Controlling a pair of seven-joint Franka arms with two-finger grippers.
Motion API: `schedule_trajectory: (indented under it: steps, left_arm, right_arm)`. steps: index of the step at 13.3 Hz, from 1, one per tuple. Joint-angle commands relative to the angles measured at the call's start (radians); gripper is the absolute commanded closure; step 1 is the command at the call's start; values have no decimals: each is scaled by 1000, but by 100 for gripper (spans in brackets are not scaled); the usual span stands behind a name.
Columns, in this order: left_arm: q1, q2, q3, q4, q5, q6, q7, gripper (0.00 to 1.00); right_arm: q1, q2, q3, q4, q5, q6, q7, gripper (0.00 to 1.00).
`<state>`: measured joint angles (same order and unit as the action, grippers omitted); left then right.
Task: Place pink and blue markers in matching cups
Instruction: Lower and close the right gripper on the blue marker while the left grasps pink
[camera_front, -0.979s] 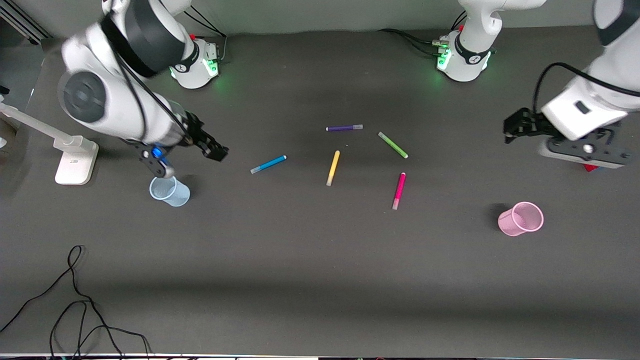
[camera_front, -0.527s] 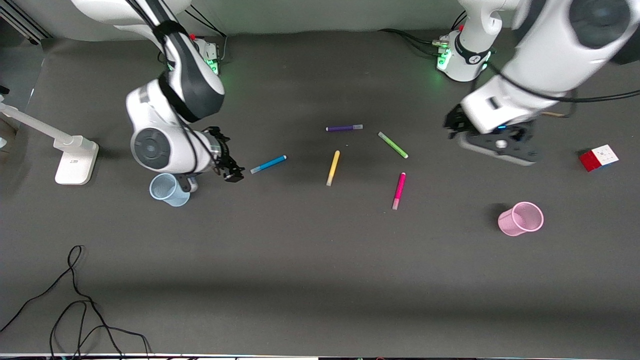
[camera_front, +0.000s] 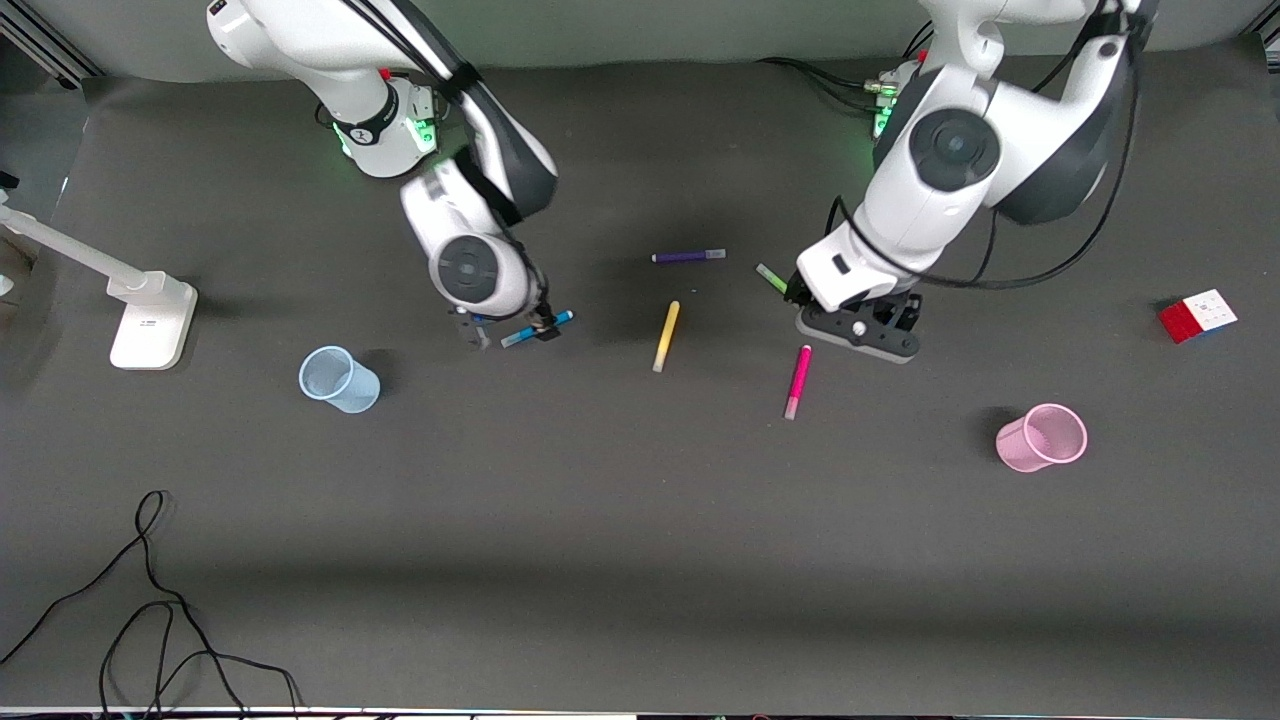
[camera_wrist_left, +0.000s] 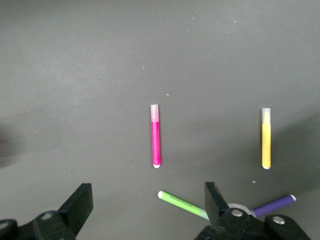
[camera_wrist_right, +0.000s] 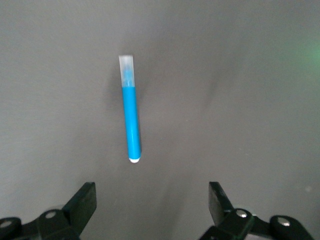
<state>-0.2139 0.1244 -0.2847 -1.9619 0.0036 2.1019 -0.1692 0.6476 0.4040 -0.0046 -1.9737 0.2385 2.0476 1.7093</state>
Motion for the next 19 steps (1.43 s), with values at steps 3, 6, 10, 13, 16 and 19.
schedule_trajectory:
  steps: [3,6,10,13,16,19]
  left_arm:
    - [-31,177,10,-34,94,156,-48,1]
    - [-33,236,12,-98,122,292,-65,1]
    - [-33,332,12,-117,159,368,-79,1]
    - [-36,382,13,-115,161,397,-82,1]
    - [-36,394,13,-114,159,397,-87,12]
    - [-36,397,13,-112,159,391,-90,50]
  right_arm:
    - [35,117,-12,15,13,83,18,2]
    - [35,144,-12,15,13,114,18,6]
    - [46,154,-12,15,18,123,39,20]
    - [50,156,-12,13,19,137,76,45]
    - [52,153,-12,-8,19,154,76,53]
    - [73,139,-12,-59,19,218,96,63]
